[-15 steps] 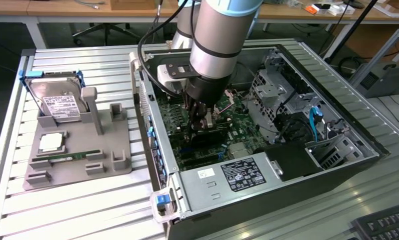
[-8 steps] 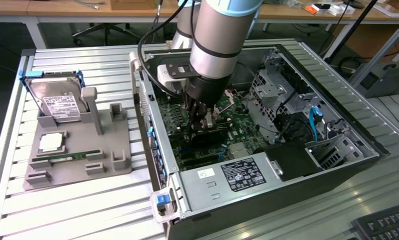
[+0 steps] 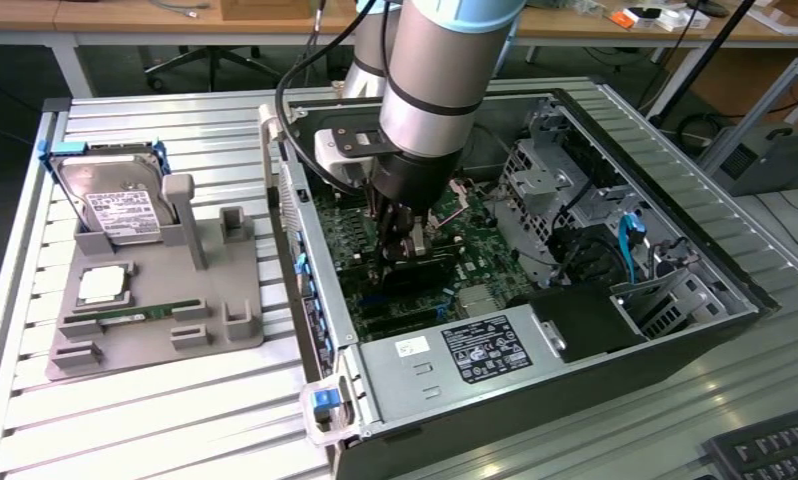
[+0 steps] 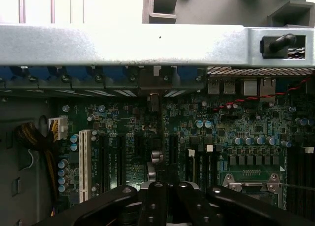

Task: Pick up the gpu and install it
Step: 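Press down on the gpu until it lock into place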

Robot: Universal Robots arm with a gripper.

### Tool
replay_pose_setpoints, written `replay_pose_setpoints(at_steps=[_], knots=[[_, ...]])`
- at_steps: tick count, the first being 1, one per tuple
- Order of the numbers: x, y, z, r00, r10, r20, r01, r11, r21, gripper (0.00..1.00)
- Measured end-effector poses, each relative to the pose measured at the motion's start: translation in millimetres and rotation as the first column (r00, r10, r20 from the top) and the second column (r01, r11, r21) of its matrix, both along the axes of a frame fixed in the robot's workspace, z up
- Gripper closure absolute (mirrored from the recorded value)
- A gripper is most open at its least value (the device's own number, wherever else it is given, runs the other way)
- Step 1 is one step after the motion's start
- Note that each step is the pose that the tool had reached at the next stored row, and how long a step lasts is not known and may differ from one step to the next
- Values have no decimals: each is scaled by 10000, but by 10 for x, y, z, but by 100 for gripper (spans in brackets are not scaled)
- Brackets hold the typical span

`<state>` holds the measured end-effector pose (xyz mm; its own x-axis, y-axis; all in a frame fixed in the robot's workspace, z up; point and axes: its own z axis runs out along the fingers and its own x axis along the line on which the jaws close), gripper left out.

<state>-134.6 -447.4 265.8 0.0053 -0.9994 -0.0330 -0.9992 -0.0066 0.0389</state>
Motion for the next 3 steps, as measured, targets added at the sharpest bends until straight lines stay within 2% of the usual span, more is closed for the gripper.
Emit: replay_pose_setpoints(at_steps=[3], knots=[[0, 0, 0, 10000, 0, 0, 0, 10000, 0, 89]])
